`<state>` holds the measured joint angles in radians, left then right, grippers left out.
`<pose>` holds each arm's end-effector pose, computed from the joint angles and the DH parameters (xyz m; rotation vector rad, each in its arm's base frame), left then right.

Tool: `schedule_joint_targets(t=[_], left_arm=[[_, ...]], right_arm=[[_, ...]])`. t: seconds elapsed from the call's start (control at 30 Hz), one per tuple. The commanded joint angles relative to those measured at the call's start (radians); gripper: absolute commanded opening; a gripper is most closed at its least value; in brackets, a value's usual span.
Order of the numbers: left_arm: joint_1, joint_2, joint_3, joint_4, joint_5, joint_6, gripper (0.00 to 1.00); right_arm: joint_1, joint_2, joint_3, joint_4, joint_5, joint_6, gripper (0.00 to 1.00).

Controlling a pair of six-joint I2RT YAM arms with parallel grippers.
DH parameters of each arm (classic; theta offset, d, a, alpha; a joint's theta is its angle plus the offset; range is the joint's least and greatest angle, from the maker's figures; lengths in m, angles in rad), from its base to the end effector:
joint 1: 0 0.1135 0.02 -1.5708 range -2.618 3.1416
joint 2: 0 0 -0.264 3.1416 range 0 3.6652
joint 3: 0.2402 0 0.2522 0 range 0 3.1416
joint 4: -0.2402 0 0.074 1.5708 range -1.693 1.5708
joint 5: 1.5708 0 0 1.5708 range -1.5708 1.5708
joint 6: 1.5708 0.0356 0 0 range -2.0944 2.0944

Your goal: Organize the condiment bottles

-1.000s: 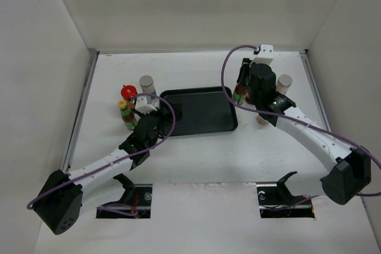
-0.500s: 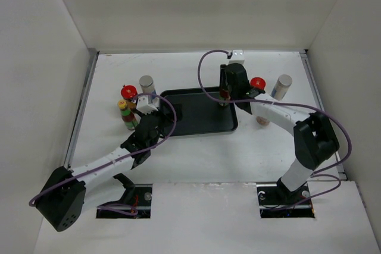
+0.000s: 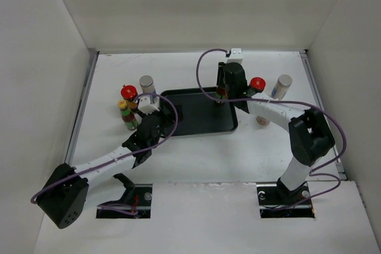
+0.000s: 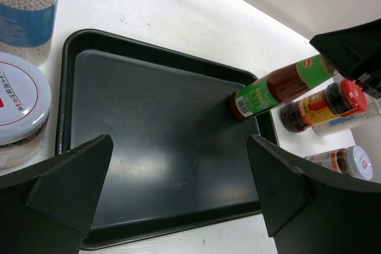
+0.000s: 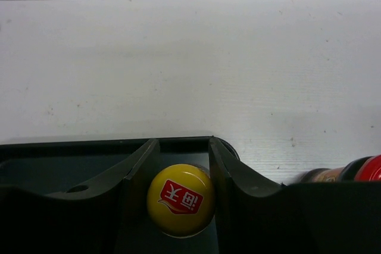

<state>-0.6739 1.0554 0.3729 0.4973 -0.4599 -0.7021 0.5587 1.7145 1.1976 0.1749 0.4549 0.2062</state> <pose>0.1833 -0.1261 0.2158 -0.3631 1.7378 -0.6034 0.3477 0.1989 0.2703 -0.0270 1.8776 0.0900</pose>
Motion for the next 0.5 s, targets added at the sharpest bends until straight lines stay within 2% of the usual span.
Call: schedule_joint_targets(t=[0.0, 0.13, 0.2, 0.33, 0.47], left_arm=[[0.012, 0.006, 0.035, 0.024, -0.013, 0.033, 1.00], [0.026, -0.017, 0.044, -0.016, -0.039, 0.044, 1.00], [0.030, -0.029, 0.057, -0.034, -0.051, 0.056, 1.00], [0.024, -0.038, 0.093, -0.075, -0.072, 0.058, 1.00], [0.004, -0.058, 0.158, -0.158, -0.103, 0.073, 1.00]], right_arm=[[0.010, -0.004, 0.022, 0.201, 0.004, 0.007, 0.38], [0.020, -0.016, -0.013, 0.233, 0.018, 0.015, 0.67], [0.022, -0.048, -0.033, 0.253, 0.013, 0.021, 0.75], [0.026, -0.171, -0.079, 0.250, -0.018, 0.027, 0.86], [0.051, -0.337, -0.188, 0.236, -0.033, 0.047, 0.88]])
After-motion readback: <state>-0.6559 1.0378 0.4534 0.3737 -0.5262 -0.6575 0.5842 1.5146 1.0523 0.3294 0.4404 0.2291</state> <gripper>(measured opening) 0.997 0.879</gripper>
